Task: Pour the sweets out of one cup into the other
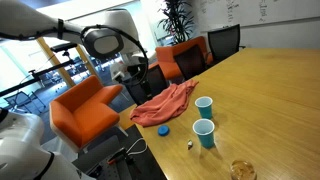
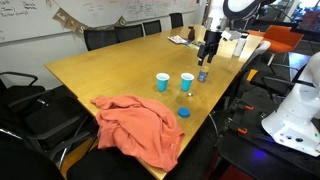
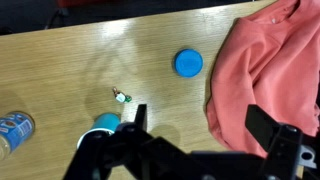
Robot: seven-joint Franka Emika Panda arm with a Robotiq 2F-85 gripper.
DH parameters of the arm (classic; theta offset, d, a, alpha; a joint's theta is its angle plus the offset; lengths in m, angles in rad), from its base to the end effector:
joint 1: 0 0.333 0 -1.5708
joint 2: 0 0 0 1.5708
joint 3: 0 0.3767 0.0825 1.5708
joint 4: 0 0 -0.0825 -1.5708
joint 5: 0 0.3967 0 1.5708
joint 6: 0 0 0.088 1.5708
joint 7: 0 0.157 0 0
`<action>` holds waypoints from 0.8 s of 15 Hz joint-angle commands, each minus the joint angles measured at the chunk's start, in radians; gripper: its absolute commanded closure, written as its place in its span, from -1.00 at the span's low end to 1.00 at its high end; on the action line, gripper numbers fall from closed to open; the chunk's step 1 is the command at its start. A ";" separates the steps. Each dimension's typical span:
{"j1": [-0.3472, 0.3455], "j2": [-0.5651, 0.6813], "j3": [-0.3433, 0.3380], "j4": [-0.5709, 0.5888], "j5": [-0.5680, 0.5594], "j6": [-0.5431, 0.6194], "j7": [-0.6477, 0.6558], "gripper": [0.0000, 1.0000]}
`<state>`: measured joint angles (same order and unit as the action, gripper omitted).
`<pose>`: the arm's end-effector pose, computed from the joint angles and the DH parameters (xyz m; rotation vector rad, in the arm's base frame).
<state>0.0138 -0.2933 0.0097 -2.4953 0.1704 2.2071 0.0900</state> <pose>0.4280 0.0226 0.3942 -2.9965 0.2522 0.0036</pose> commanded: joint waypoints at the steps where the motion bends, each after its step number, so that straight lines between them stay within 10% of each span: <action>1: 0.000 0.000 0.000 0.001 0.000 -0.002 0.000 -1.00; 12: -0.008 0.019 0.017 0.032 -0.030 0.048 0.047 -1.00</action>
<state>0.0135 -0.2932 0.0107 -2.4936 0.1677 2.2163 0.0904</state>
